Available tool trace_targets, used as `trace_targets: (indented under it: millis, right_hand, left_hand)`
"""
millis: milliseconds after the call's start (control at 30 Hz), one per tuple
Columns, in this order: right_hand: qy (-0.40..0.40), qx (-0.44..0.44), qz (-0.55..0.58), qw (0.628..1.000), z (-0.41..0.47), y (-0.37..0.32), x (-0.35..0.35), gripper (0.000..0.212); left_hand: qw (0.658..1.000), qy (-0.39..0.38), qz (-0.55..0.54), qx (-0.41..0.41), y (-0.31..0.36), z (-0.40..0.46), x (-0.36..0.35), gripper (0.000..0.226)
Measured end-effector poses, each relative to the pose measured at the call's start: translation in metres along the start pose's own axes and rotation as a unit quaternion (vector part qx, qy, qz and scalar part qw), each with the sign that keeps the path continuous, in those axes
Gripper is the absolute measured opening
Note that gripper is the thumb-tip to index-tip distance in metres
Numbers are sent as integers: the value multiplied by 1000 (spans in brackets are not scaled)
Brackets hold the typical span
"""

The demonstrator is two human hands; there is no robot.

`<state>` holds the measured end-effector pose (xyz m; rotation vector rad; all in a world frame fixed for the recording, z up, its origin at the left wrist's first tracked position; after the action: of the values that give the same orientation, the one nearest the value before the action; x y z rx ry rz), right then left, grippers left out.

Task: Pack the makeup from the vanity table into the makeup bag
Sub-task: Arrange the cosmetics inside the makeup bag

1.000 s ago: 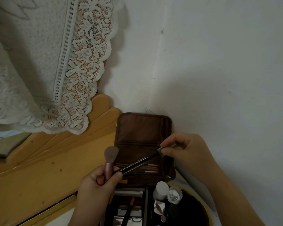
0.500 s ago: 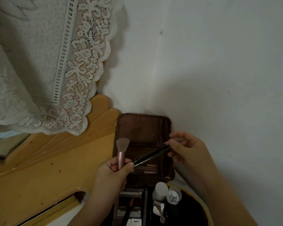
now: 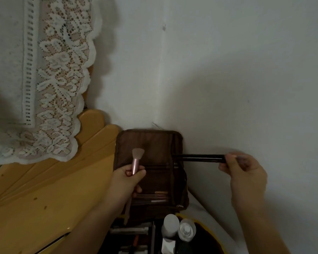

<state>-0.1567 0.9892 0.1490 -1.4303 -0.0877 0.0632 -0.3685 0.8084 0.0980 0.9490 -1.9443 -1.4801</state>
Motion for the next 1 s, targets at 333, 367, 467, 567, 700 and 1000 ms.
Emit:
trace_targets:
  millis: [333, 367, 467, 567, 700, 1000]
  right_hand:
    - [8, 28, -73, 997, 12, 35, -23, 4]
    - [-6, 25, -70, 997, 14, 36, -24, 1]
    - [-30, 20, -60, 998, 19, 36, -25, 1]
    - [-22, 38, -57, 997, 20, 37, -22, 20]
    - [-11, 85, -75, 993, 16, 38, -15, 39]
    - [-34, 96, -67, 993, 16, 37, -17, 59]
  left_hand:
    - [996, -7, 87, 17, -22, 42, -28, 7]
    - [993, -4, 117, -4, -19, 50, -33, 8]
    - [967, 23, 239, -80, -7, 75, -54, 8]
    - [935, 58, 332, -110, 6, 92, -75, 19]
    - [888, 49, 448, -93, 10, 105, -101, 34]
    - [874, 10, 483, -51, 6, 118, -100, 18]
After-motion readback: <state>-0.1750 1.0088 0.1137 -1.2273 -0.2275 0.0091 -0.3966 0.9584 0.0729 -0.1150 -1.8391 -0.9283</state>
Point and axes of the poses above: each hand's wrist, its own z-axis towards the middle knuckle, its own x-axis out of the back of the hand, y = z × x, the point moved 6 cm from there along z, towards the middle knuckle, and after that the axes turned 7 degrees about -z, right-handed, at the moved point
